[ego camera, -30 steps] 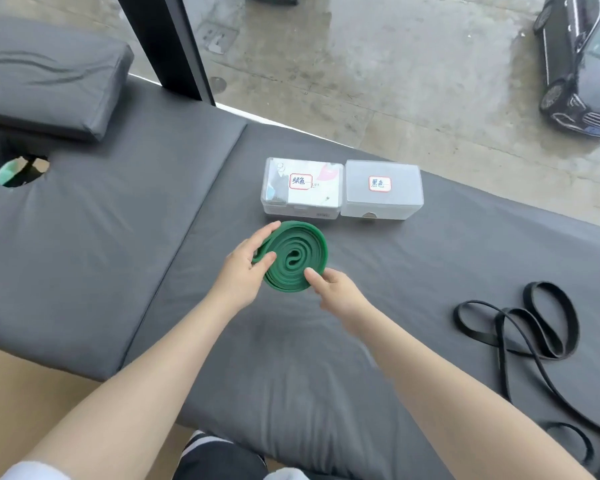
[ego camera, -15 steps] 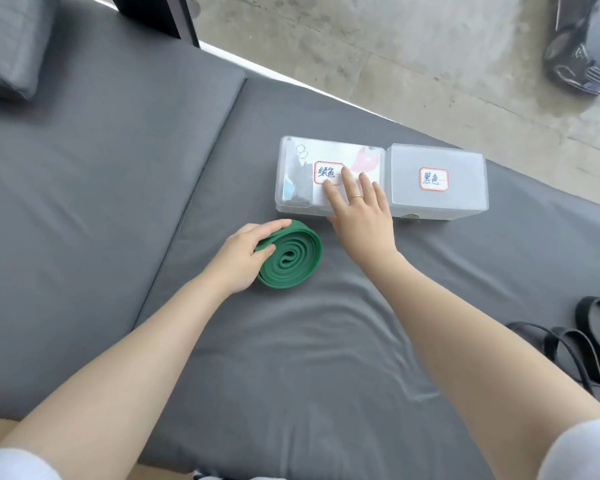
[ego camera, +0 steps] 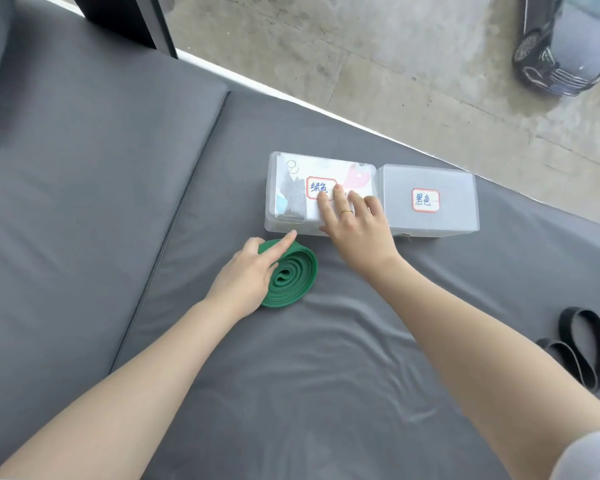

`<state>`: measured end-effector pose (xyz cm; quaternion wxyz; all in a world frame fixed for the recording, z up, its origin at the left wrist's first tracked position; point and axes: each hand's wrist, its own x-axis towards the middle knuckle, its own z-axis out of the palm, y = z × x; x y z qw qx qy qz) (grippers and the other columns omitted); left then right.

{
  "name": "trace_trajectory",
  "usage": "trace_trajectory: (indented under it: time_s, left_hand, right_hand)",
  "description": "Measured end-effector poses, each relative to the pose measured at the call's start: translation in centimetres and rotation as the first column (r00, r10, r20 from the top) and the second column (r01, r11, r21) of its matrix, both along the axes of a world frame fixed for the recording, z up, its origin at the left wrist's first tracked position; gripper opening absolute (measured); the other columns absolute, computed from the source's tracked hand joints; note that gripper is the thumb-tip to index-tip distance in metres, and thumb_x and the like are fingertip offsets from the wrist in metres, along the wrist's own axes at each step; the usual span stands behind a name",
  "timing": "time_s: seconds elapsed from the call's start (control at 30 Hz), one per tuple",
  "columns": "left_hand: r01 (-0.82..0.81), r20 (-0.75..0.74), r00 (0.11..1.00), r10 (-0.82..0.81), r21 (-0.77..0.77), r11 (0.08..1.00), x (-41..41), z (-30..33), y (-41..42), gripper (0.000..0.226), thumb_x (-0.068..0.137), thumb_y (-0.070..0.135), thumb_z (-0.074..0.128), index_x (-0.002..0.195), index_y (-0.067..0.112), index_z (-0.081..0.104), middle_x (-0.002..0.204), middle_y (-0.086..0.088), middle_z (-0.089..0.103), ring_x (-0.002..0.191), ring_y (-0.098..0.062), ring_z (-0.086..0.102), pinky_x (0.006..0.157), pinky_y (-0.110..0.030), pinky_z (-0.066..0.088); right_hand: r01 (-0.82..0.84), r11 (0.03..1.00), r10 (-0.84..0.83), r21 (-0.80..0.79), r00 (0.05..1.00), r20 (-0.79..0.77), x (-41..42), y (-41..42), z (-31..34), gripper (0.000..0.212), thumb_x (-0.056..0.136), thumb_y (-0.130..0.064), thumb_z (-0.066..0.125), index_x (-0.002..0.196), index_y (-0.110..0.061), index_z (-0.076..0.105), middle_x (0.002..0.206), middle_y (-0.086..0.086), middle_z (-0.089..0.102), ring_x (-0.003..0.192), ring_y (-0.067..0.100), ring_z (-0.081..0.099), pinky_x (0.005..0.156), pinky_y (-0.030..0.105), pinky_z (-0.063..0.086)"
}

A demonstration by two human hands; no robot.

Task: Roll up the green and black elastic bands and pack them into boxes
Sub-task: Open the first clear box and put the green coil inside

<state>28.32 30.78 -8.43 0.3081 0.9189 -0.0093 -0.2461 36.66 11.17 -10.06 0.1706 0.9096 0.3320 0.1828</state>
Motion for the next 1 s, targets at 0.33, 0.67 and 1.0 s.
trace_trajectory:
  time_s: [0.33,0.67,1.0]
  left_hand:
    - [-0.04,-0.016,0.999,0.041,0.084,0.996,0.7,0.0,-0.9,0.059,0.1,0.019,0.031,0.144,0.046,0.004,0.125,-0.01,0.04,0.099,-0.032,0.049,0.071,-0.033,0.039]
    - [0.0,-0.02,1.0,0.003,0.133,0.991,1.8,0.4,-1.7,0.062,0.099,0.018,0.029,0.144,0.045,-0.004,0.122,-0.011,0.04,0.1,-0.033,0.048,0.076,-0.038,0.041]
    - [0.004,0.008,1.0,-0.005,0.12,0.993,1.9,0.3,-1.2,0.065,0.099,0.019,0.031,0.144,0.045,-0.008,0.118,-0.011,0.042,0.092,-0.032,0.05,0.071,-0.036,0.04]
  right_hand:
    - [0.019,0.998,-0.013,0.058,0.995,-0.1,0.4,-0.2,0.1,0.039,0.087,-0.025,0.047,0.117,-0.004,0.059,0.114,0.019,0.066,0.092,0.033,0.067,0.073,0.034,0.056]
    - [0.067,0.997,-0.074,-0.041,0.977,-0.198,1.2,1.4,1.4,0.041,0.072,-0.025,0.054,0.104,-0.005,0.067,0.105,0.013,0.07,0.08,0.028,0.069,0.055,0.028,0.052]
    - [0.098,0.98,-0.15,-0.173,0.936,-0.318,3.6,1.5,3.5,0.047,0.074,-0.035,0.058,0.109,-0.004,0.066,0.103,0.011,0.071,0.068,0.023,0.067,0.047,0.025,0.047]
